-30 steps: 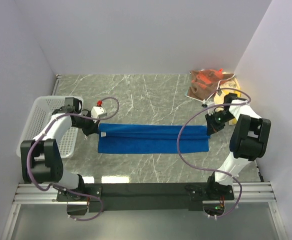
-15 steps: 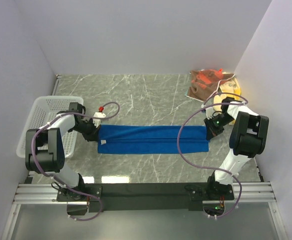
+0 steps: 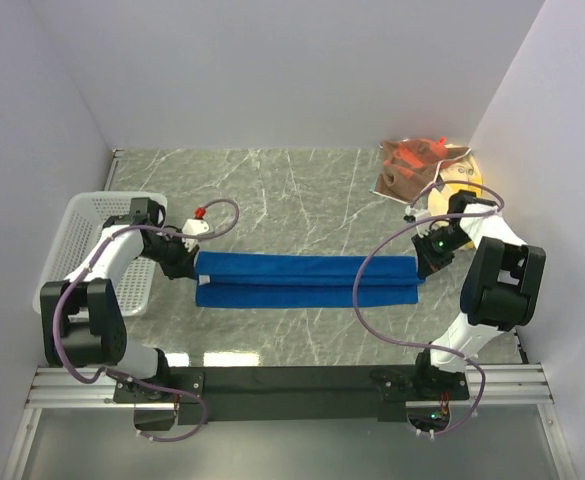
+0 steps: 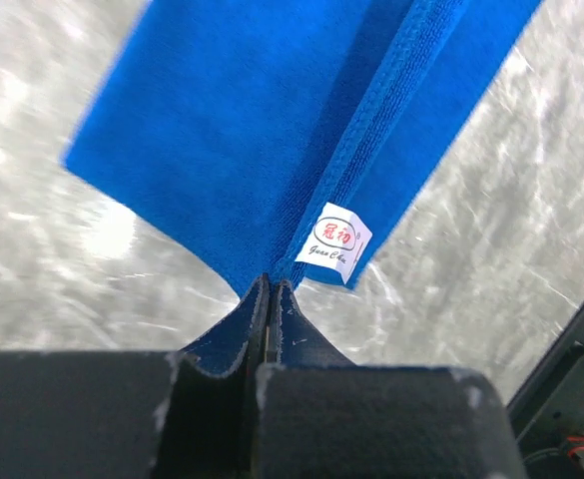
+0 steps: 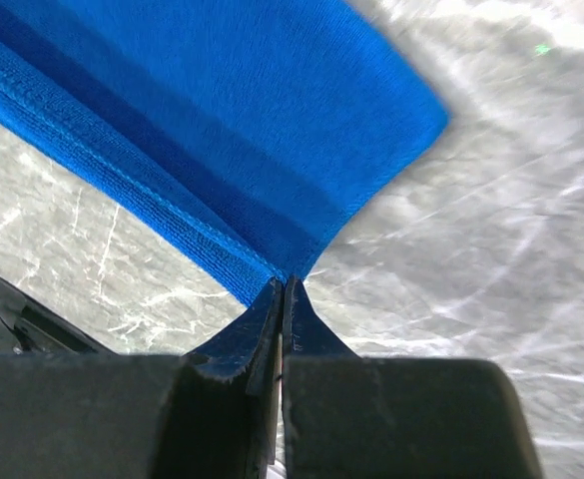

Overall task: Roll the towels
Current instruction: Fold the towel

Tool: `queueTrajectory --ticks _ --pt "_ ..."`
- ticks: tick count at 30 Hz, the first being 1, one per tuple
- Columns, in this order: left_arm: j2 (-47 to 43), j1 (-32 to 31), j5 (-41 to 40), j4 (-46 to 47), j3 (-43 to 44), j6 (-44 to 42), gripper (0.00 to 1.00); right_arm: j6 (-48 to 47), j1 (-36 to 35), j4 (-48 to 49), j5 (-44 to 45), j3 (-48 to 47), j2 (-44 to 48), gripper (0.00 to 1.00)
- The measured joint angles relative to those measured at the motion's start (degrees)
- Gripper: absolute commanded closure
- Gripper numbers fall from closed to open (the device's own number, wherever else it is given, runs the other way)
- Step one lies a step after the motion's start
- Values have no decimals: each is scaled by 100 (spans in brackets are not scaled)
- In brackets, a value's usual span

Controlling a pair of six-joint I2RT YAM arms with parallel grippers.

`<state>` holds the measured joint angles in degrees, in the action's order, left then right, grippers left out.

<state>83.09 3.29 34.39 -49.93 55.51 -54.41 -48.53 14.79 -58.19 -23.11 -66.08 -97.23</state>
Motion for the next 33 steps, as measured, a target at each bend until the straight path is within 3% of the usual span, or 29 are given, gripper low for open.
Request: queueTrajectory --ticks 13,33 --pt "619 -103 -214 256 -404 72 99 -31 -31 289 212 540 -317 100" --pt "400 -109 -258 350 -568 116 99 -17 -35 271 214 511 -352 100"
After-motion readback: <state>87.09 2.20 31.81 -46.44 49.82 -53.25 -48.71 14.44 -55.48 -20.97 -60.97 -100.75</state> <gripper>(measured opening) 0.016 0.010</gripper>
